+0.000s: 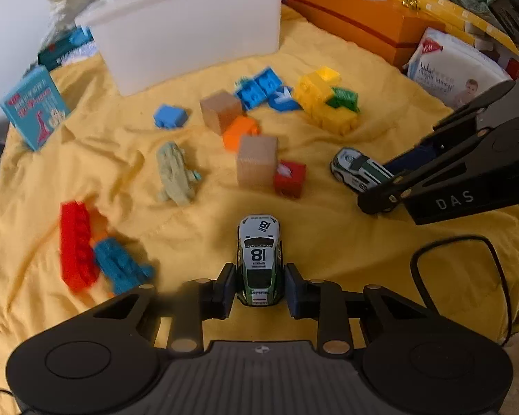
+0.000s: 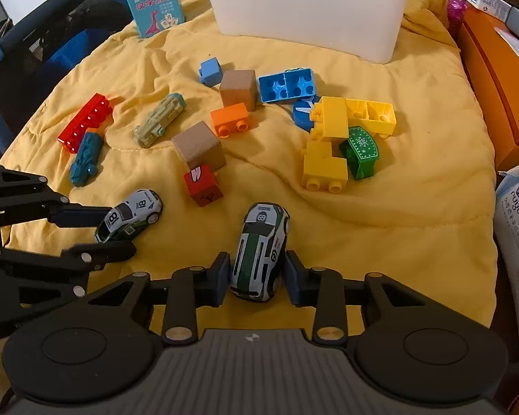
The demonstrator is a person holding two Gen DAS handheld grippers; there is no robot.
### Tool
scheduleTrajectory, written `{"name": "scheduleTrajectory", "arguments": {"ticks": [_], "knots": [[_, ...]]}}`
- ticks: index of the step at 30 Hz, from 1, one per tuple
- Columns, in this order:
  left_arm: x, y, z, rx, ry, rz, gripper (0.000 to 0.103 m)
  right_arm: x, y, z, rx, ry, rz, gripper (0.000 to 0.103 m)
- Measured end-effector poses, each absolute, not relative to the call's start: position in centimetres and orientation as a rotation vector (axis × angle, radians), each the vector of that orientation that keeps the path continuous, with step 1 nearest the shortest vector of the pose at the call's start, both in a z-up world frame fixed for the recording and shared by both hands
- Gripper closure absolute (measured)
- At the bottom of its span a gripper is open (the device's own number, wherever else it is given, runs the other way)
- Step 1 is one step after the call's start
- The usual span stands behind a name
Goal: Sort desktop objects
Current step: 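Carry both cars over the white bin and open both tools to drop them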
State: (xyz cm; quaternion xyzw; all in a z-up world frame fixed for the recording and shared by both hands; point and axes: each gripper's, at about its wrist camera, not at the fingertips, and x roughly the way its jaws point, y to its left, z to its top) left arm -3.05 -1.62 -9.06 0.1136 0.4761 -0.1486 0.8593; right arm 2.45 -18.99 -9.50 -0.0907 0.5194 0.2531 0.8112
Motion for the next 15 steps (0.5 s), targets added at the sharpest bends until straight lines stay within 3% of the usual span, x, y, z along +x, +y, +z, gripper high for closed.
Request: {"name": "scheduleTrajectory", "arguments": {"ticks": [5, 15], "knots": [[-1.1, 0.0, -5.0, 0.192, 0.865, -0.279, 0.07, 3.0, -19.9, -7.5, -0.129, 1.061, 0.545, 0.07], [8.0, 1.8, 4.5, 0.153, 0.601, -0.238, 0.07, 8.0, -21.2, 1.4, -0.05, 0.742, 0.507, 0.069]]}}
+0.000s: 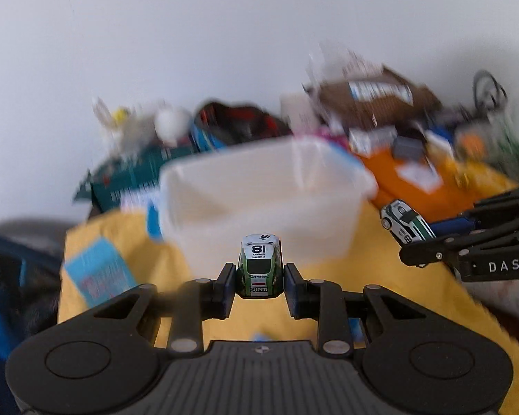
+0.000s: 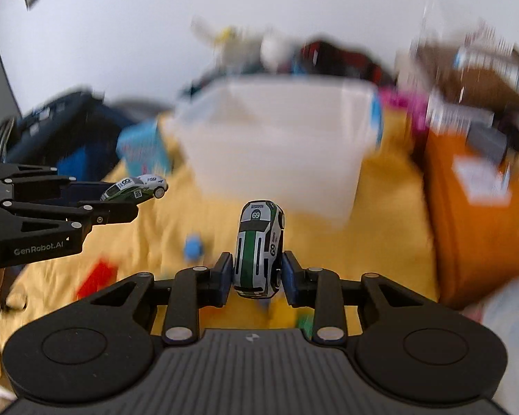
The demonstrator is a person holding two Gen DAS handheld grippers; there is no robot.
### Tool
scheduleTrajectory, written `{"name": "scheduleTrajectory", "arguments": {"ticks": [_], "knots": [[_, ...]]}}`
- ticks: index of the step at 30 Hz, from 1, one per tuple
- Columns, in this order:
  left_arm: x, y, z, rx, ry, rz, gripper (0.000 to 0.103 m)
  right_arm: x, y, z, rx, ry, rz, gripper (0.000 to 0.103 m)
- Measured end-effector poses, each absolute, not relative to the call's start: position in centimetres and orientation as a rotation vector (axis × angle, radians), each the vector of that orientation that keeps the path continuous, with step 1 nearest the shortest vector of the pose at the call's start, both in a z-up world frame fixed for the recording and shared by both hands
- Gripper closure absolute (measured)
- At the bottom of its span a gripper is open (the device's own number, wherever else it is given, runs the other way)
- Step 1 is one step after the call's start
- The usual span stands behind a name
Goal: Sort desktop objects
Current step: 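Carry both cars over the white bin and open both tools to drop them, then move both open tools back over the toy pile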
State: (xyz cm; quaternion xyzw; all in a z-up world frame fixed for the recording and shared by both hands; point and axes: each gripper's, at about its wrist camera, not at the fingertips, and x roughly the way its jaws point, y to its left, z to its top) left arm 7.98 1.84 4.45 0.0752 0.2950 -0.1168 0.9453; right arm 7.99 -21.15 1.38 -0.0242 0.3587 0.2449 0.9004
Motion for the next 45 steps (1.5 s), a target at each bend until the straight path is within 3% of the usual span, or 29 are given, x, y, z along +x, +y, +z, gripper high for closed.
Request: {"name": "scheduleTrajectory", "arguments": {"ticks": [9, 19, 36, 45], "knots": [[17.3, 1.8, 6.0, 0.113, 0.557, -0.194, 0.07, 15.5, -20.2, 4.9, 0.027, 0.607, 0.437, 0.069], [22.6, 2.2, 1.2, 0.106, 0.678, -0.1, 0.067, 22.2, -16.9, 1.7, 0.048, 0.724, 0.367, 0.067], [12.4, 3.7, 4.9, 0.05, 0.579, -0.184, 0.051, 18.2, -16.9, 2.1, -0.006, 0.712, 0.371, 0.06], [8.2, 0.8, 3.9, 0.046, 0.608, -0.19, 0.049, 14.7, -18.5, 4.4, 0.06, 0.685, 0.377, 0.056]]}}
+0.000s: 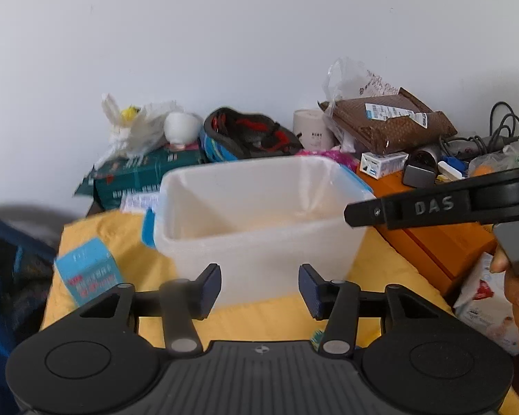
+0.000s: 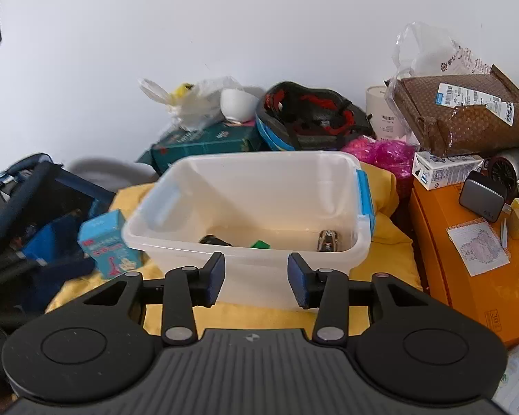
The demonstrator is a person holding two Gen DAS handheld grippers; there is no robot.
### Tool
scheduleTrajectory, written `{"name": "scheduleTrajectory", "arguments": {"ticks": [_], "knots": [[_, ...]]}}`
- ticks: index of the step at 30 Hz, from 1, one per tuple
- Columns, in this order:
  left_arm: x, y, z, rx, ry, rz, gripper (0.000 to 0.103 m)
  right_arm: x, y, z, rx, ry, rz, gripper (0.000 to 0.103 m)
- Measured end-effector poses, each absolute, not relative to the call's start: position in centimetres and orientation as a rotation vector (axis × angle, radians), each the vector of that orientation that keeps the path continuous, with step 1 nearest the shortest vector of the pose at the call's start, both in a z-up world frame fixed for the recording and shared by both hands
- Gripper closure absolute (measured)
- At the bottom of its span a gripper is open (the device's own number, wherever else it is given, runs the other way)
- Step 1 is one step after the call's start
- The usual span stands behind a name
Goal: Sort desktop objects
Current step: 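Move both open tools back over the toy pile, then grasp the beige toy figure with the right tool while the left tool grasps the teal figure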
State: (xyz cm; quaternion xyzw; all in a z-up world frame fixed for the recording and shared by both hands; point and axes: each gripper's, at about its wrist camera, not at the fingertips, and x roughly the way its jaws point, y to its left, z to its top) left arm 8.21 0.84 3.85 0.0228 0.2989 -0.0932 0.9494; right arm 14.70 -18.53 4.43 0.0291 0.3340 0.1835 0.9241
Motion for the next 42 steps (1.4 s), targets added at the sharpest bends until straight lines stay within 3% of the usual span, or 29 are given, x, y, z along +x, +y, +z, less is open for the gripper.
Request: {"name": "scheduleTrajectory", "arguments": {"ticks": [4, 8, 16, 27, 37, 42], "knots": [[6.4, 1.4, 3.2, -0.01, 0.648, -0.177, 0.048, 13.1, -19.2, 4.8, 0.045, 0.673, 0.4, 0.051], [3.6, 2.2, 1.8, -0.003, 0.685, -0.16, 0.041, 11.1, -19.8, 4.0, 0.025, 0.696, 0.427, 0.049], [-1.3, 3.4, -2.3, 0.001, 0.814, -0.146, 0.041, 6.2, -21.4, -1.6, -0.093, 0.821, 0.513, 0.049], [-2.7, 1.8, -5.0, 0.071, 0.884, -0.197, 0.041, 3.3, -19.1, -6.5, -0.168, 0.991, 0.614, 0.061], [-2.1, 4.8, -6.1, 0.046, 0.938, -0.081, 0.042, 3.5, -16.9, -7.6, -0.182, 1.011, 0.654, 0.061], [-0.5, 5.4, -8.2, 0.035, 1.038, -0.071, 0.047, 4.4, -16.0, -7.0, -0.154, 0.982, 0.663, 0.06]]}}
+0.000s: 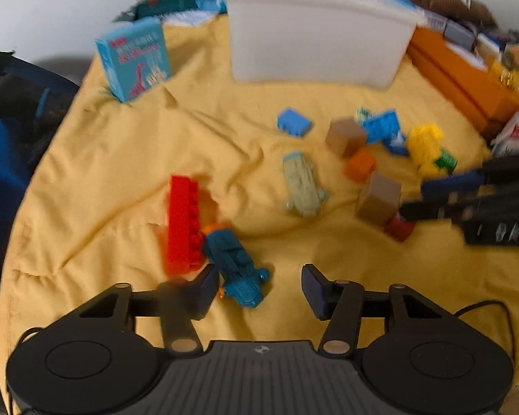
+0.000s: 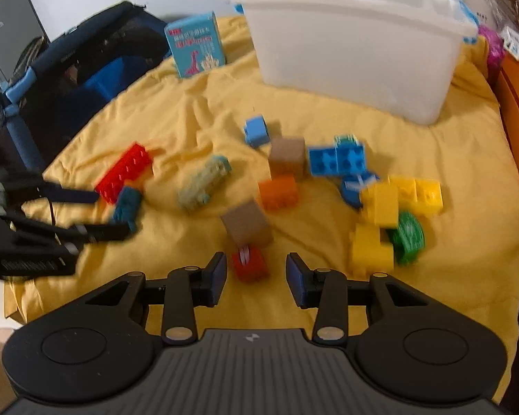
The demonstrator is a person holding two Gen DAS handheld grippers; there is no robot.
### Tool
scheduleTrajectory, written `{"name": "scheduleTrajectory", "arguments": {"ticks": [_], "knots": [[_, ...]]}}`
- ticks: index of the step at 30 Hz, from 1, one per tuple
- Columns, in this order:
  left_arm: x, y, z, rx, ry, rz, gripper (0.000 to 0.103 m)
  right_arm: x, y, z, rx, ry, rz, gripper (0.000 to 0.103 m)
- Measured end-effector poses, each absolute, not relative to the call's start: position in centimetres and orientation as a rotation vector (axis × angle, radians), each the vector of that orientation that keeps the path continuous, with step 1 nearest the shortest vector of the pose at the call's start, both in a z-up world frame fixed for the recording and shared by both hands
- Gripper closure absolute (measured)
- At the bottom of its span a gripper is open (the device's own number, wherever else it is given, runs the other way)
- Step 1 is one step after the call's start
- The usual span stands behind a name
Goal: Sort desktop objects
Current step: 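Grasp the beige toy figure with the right tool while the left tool grasps the teal figure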
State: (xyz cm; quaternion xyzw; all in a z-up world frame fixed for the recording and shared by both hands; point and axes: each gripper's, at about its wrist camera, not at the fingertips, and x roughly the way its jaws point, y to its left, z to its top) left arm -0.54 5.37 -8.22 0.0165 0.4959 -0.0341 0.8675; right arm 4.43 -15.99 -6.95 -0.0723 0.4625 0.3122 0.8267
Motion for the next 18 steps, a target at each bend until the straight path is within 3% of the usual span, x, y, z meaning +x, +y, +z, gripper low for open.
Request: {"name": "scheduleTrajectory", "arguments": {"ticks": [2, 5, 17, 18], "knots": [[0.1, 5.3, -9.1, 0.058, 1.045, -0.045, 0.05, 4.9, -15.3, -6.6, -0.163, 0.966, 0.656, 0.06], [1.0, 6.0, -9.3, 0.013, 1.043, -0.049, 0.063, 5.6, -14.2, -6.0, -0.137, 0.95, 0.684, 0.06], [-0.5, 7.1, -8.7, 0.037, 1.042, -0.098, 0.063, 10.1, -8.2, -9.7, -0.052, 1.096, 0.632, 0.056], [-0.4, 7.2, -8.6, 0.029, 1.041, -0.098, 0.063, 9.8, -7.9, -9.9, -0.073, 1.081, 0.64, 0.062]]}}
